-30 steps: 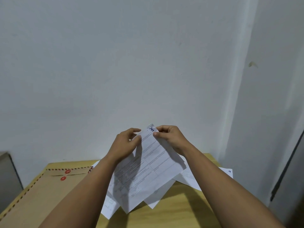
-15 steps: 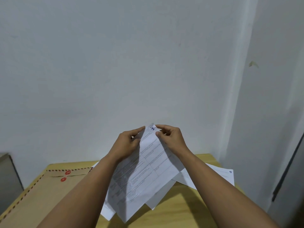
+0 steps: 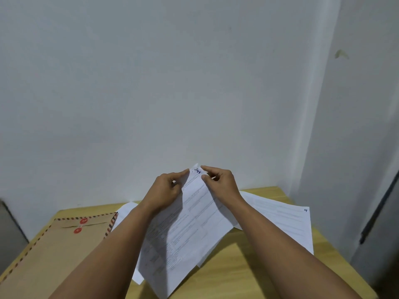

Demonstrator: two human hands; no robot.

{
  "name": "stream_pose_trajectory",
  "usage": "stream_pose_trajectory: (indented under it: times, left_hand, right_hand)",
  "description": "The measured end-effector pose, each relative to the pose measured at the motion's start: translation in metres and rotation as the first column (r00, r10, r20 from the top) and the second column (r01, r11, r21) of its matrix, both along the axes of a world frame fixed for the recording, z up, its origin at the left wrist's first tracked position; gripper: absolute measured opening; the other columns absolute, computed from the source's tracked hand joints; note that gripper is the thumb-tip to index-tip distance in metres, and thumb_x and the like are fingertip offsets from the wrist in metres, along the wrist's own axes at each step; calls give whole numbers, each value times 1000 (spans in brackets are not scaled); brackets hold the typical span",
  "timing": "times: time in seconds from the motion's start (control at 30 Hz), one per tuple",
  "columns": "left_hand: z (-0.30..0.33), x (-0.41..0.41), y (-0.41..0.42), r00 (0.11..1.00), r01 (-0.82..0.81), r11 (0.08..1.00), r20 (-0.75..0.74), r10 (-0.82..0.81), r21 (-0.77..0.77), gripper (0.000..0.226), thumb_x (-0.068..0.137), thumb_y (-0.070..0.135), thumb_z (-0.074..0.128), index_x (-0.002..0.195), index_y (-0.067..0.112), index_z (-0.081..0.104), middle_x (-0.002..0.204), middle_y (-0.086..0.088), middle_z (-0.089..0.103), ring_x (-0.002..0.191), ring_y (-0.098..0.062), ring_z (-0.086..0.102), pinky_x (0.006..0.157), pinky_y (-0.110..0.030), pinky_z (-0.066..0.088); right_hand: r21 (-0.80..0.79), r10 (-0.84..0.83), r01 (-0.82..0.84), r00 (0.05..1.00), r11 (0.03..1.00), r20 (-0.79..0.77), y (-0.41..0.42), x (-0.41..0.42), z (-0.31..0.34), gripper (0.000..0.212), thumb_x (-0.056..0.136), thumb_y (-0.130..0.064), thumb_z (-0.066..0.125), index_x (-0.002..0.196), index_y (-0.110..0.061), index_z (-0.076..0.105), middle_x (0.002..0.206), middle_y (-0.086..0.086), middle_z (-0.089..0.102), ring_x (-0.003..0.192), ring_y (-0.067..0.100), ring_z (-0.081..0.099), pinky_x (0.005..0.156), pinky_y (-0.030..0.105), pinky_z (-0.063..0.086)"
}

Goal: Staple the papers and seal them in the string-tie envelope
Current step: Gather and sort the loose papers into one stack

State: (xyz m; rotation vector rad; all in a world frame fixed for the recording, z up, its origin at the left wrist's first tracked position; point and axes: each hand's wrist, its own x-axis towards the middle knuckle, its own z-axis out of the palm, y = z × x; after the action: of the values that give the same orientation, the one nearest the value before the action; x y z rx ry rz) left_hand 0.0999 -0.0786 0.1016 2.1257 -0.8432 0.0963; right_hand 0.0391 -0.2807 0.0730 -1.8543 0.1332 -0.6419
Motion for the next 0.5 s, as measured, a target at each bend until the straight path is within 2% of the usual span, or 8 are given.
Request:
stream_pose_trajectory:
  times: [0.13, 0.17, 0.23, 0.3, 0.4, 0.5]
  left_hand:
    - [-22, 17, -15, 999, 16, 999, -43, -14, 36, 53, 96, 4, 49, 138, 35, 61, 137, 19, 62, 114, -3, 63, 80, -2, 43]
    - [-29, 21, -19, 999, 18, 999, -48, -16, 45, 53, 96, 3, 49, 138, 34, 62, 137, 18, 62, 115, -5, 64, 81, -1, 42]
    - [-43, 29, -29, 998, 31, 998, -56, -28, 61, 53, 95, 1, 50, 138, 31, 63, 136, 18, 62, 117, -4, 63, 84, 2, 39]
    - [-56, 36, -37, 996, 56, 996, -80, -50, 69, 53, 95, 0, 50, 137, 31, 63, 134, 20, 62, 122, 0, 60, 95, -4, 40]
    - [-76, 45, -49, 992, 80, 994, -105, -72, 71, 54, 94, -1, 51, 136, 32, 63, 129, 18, 66, 120, 0, 60, 104, -20, 45]
    - [-90, 50, -61, 989, 95, 994, -115, -88, 59, 55, 93, -2, 51, 135, 31, 64, 123, 16, 68, 117, -2, 62, 101, -21, 46]
  right_hand:
    - [39, 12, -9, 995, 999, -102, -14, 3, -20, 39, 96, -21, 72, 135, -24, 71, 98, -10, 73, 77, -6, 65, 80, 11, 52]
    - [24, 14, -11, 989, 1000, -145, -22, 3, -25, 43, 96, -22, 72, 139, -22, 68, 98, -11, 74, 83, -5, 68, 85, 15, 53]
    - [-65, -25, 10, 973, 998, -231, -48, 1, -35, 49, 96, -25, 70, 144, -17, 63, 102, -8, 76, 102, 8, 71, 101, 30, 54]
    - [-141, -146, 108, 945, 984, -293, -86, -4, -45, 47, 98, -21, 67, 144, -14, 63, 113, 0, 77, 113, 18, 69, 106, 35, 52]
    - [-212, -414, 359, 843, 909, -344, -152, -25, -63, 42, 98, -16, 62, 140, -13, 66, 133, 9, 71, 122, 26, 66, 106, 35, 50]
    - [-311, -620, 540, 626, 782, -474, -205, -49, -83, 50, 97, -23, 62, 147, -17, 57, 144, 13, 62, 131, 37, 57, 109, 47, 45]
